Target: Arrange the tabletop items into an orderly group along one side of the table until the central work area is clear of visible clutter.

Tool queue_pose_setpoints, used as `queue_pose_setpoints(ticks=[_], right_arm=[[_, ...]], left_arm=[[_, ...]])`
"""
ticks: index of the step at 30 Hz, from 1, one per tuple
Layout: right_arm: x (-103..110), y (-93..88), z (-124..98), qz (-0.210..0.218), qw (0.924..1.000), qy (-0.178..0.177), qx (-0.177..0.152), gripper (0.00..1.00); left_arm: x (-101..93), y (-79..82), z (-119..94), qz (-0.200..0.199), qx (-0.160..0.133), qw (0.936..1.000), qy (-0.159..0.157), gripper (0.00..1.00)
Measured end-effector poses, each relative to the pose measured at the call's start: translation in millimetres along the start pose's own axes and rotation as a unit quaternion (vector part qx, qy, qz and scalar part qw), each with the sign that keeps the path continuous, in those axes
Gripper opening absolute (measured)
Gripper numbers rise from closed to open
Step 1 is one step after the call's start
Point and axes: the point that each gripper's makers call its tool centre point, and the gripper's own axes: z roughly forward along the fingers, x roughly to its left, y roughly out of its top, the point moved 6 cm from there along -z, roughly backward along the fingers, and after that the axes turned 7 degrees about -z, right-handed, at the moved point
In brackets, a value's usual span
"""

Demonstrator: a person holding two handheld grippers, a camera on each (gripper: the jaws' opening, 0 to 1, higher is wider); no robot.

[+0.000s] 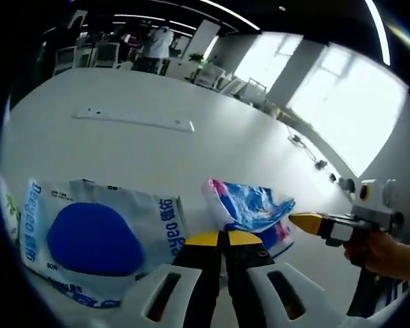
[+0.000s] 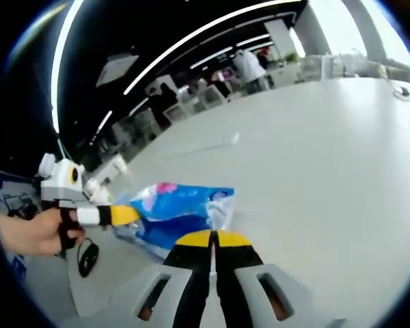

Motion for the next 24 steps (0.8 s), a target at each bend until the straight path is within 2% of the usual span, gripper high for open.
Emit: queue_pose_setpoints(ticks=[8,15,17,24], right_arm=[[-5.9,-2.0,4.7,0.004,1.0000,-0.004,0.003,0.00],[-4.6,-7.6,6.6,0.008,0.9999,-0.005,0.008,0.00],[-4.7,-7.9,6.5,0.010,0.9999,-0.005,0.008,0.00],[-5.9,-8.7,7.6,0.007,0.9999,-0.009,0.011,0.00]], left_arm=[[0.3,0.3,2.9,0.003,0.002,1.0000,-0.001,0.00],[2.6,-4.1,4.7,0.012,0.009,0.9998,0.011,0.00],[2.1,-3.4,4.6,0.025,0.005,0.9996,0.013,0.00],[3.2,-7.2,7.6,0.028,0.008,0.9993,0.022,0.00]])
